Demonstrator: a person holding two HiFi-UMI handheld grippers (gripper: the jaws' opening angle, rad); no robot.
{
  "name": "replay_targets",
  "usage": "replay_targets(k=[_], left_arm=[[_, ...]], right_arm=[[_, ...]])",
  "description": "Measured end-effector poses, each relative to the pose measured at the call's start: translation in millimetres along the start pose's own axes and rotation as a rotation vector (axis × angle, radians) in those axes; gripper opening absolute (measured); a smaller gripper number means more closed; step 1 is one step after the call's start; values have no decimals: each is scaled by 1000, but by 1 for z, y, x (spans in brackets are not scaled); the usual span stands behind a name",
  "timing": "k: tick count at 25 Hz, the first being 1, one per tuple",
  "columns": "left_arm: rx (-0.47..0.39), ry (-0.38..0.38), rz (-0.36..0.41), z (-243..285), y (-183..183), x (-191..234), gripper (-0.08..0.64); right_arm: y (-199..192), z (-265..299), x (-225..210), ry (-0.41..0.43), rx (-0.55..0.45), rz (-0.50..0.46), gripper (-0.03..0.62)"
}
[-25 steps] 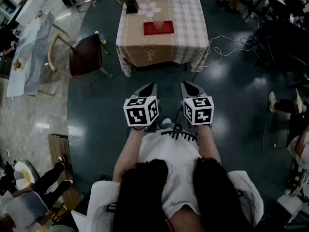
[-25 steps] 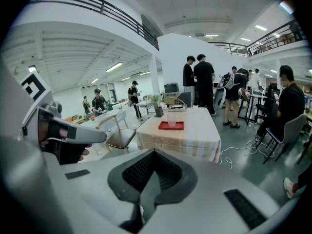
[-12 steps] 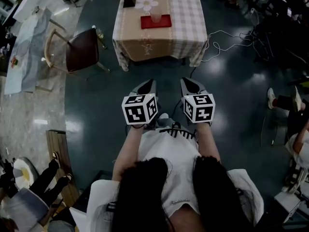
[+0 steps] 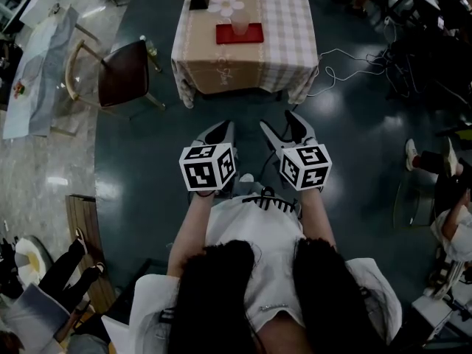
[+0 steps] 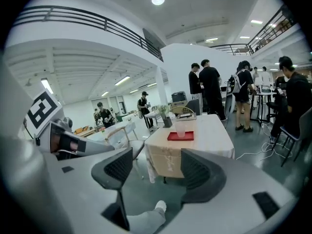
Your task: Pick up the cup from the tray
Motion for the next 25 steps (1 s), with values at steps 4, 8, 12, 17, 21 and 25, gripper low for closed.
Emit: replay_targets(k=[4,8,12,17,21,25], left_arm=[[-7,-7,13,19,9,6,8],[-11,-7,4,43,25,14,8],[-8,-6,20,71,42,23,8],[5,11,7,110,64,47,8],[15,10,5,139,89,65,8],[28,-8,19,166,110,79,8]], right_arm=[[9,15,-5,12,-30,-22,321],[21,39,-13,21,-44,-40,361],[30,68,-29,10,-22,-47,378],[40,111,-48,-15,-11,-60,400],[52,148,-57,-16,7,-60,400],[62,182,-65,-47,16,-64,405]])
Point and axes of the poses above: the fingertips, and each gripper's own axes: z forward along the fingers, x to its left, y out of its top, the point moved 10 cm from there along -z, backward along the fingers, and after that the axes turned 12 degrees about -x, right-handed, at the moved point
